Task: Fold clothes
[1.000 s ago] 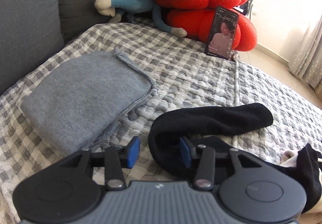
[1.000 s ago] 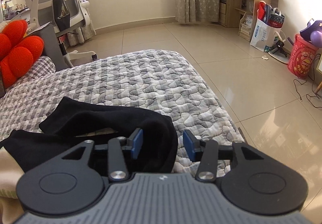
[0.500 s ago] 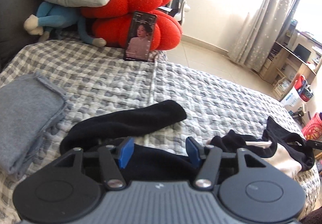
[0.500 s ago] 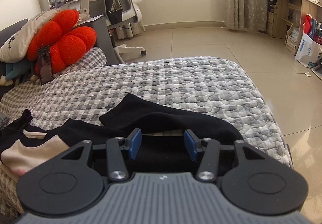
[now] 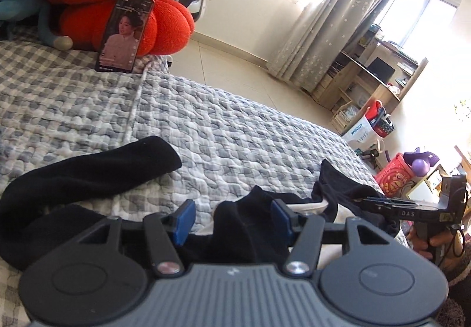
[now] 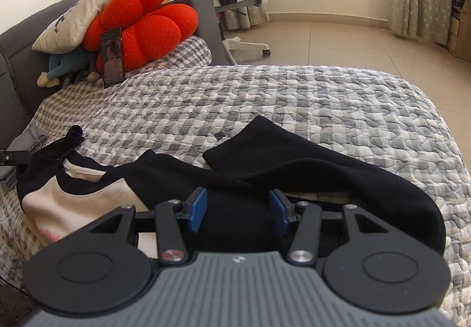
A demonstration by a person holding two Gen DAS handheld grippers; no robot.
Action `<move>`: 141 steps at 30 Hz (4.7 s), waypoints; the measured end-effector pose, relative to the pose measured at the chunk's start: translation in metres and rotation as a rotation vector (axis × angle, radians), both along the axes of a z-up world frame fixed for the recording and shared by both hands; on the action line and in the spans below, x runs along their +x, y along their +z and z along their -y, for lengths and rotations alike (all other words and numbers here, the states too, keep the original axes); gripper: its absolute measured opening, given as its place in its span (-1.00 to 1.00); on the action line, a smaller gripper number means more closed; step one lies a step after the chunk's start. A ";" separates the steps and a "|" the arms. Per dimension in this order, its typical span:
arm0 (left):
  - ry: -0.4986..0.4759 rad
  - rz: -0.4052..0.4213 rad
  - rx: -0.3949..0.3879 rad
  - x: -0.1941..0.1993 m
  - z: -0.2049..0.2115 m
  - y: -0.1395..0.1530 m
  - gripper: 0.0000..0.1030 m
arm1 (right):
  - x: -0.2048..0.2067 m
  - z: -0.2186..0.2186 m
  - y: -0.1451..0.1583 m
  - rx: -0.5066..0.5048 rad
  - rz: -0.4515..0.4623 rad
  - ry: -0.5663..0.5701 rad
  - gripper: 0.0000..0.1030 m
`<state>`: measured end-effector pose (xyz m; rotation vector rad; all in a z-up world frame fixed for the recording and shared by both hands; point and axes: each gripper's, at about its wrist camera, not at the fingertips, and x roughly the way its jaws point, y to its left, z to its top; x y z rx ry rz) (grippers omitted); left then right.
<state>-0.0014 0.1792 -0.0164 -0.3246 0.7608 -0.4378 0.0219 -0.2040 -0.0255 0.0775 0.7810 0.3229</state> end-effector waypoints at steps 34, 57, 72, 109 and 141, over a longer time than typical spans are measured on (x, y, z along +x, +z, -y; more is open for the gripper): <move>0.004 -0.058 -0.077 0.006 -0.005 -0.023 -0.66 | 0.049 -0.034 -0.011 -0.105 -0.006 0.378 0.00; 0.075 0.043 -0.058 0.003 -0.002 -0.017 -0.90 | 0.020 -0.039 -0.004 -0.065 0.117 0.408 -0.93; 0.136 0.237 0.009 0.021 0.023 0.009 -0.91 | -0.006 -0.035 0.033 -0.194 0.410 0.131 -0.94; 0.266 0.259 0.301 0.240 0.104 -0.048 -0.91 | 0.194 -0.046 -0.034 -0.547 0.349 -0.110 -1.00; 0.229 0.144 0.235 0.155 0.092 -0.027 -0.23 | 0.116 -0.018 0.000 -0.354 0.136 -0.080 -0.29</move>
